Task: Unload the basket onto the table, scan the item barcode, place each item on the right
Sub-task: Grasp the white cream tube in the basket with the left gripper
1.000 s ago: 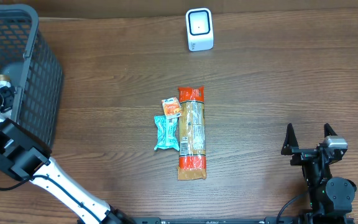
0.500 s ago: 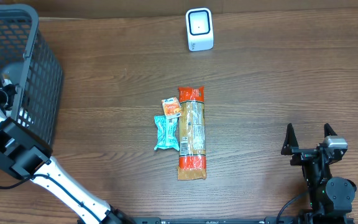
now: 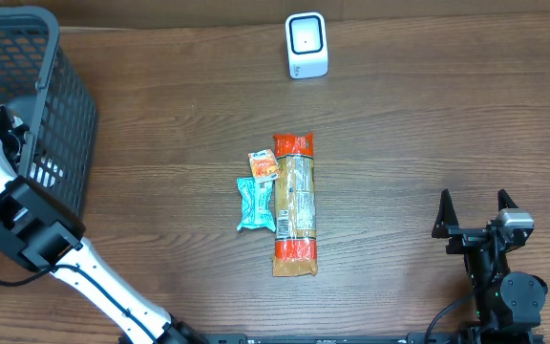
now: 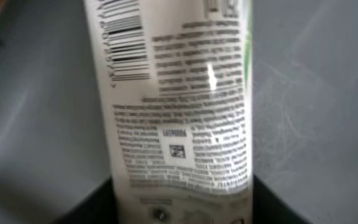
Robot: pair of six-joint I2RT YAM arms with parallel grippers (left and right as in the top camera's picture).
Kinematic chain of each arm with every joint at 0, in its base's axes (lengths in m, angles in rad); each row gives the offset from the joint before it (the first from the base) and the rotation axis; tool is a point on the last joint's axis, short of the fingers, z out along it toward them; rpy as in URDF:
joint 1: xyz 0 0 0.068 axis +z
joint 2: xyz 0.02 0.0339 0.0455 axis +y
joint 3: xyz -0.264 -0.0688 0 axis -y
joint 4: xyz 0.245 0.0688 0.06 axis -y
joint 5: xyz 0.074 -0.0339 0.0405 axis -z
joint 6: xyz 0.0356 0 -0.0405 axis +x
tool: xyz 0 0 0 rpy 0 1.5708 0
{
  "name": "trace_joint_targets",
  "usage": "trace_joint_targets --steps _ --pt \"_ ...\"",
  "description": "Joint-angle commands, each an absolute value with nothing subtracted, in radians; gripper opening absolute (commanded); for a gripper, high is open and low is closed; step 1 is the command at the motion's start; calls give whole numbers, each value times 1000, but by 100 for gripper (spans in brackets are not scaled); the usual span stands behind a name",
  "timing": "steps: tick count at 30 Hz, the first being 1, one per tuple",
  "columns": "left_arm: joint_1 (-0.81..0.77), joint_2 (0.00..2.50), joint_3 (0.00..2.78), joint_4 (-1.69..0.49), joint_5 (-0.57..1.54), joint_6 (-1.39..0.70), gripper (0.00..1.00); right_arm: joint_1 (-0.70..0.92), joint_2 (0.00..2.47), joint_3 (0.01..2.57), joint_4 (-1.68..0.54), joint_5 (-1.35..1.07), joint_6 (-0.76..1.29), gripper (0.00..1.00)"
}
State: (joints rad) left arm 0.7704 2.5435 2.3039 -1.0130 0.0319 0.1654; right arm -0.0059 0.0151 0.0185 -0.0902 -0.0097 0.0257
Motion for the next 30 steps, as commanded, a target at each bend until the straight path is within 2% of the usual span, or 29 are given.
trace_joint_targets --steps 1,5,8,11,15,26,30 --pt "764 2630 2238 -1028 -51 176 36 -8 7 8 -84 2 21 100" --pt "764 2630 2238 -1014 -4 176 56 -8 7 8 -84 2 21 100" --pt "765 2630 2238 -1012 61 179 56 -8 7 8 -84 2 21 100" --pt "765 2630 2239 -1014 75 170 44 -8 7 8 -84 2 21 100" --pt "764 2613 2241 -1025 75 139 34 -8 7 8 -84 2 21 100" --pt "760 2393 2241 -1035 80 25 34 -8 7 8 -84 2 21 100" --pt "750 2263 2241 -1033 80 -19 29 -8 7 8 -84 2 21 100"
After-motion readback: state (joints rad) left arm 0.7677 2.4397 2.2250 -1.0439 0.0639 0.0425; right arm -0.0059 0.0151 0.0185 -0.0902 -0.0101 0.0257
